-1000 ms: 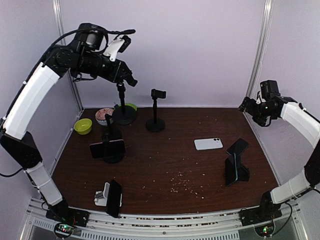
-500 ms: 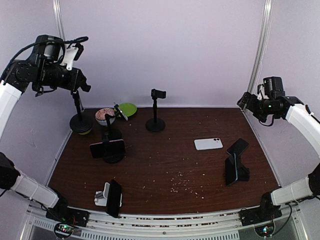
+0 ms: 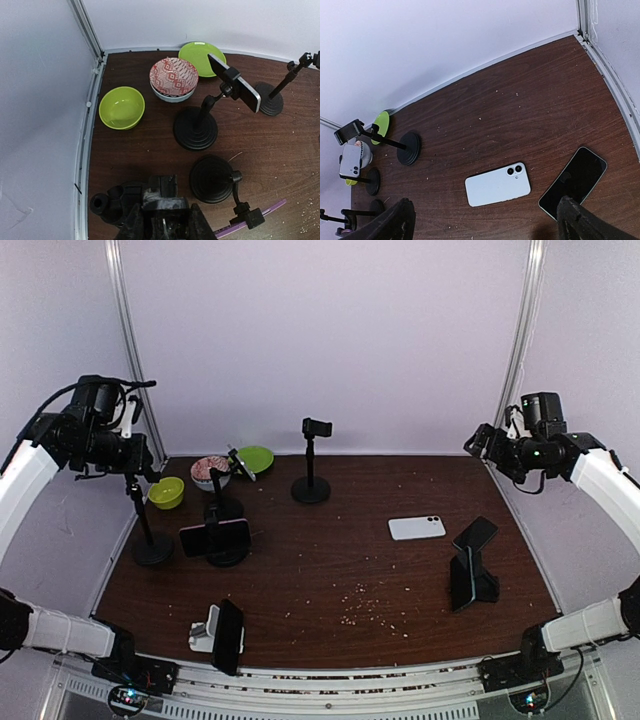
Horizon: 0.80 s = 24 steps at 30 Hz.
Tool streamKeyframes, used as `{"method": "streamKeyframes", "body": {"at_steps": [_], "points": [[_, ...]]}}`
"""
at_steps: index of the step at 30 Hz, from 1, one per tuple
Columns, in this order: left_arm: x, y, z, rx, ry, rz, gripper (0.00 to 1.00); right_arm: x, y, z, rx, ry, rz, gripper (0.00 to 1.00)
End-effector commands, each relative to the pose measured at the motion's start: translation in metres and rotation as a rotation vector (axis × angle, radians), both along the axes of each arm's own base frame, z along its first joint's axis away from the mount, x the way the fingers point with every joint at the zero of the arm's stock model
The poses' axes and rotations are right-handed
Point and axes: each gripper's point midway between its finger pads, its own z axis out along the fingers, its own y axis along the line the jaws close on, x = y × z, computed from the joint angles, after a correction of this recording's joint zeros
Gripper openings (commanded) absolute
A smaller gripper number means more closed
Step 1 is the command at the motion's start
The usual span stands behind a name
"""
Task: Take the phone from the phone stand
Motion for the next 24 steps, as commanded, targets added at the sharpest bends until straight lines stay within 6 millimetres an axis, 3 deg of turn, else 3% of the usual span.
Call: {"method": "streamKeyframes", "body": {"at_steps": [1,13,24], "points": [[0.022,-0.001,0.029,-0.094,-0.190,0.005,0.00,-0.009,0.009,0.006,0.010,-0.016,0.044,1.00],[0.041,0.006,0.008,-0.084,-0.228,0.011,0.00,-0.019,0.016,-0.009,0.024,0.006,0.083,1.00],[0.031,0.012,-0.013,-0.073,-0.206,0.034,0.25,-0.039,0.015,-0.028,0.025,0.053,0.088,1.00]]}}
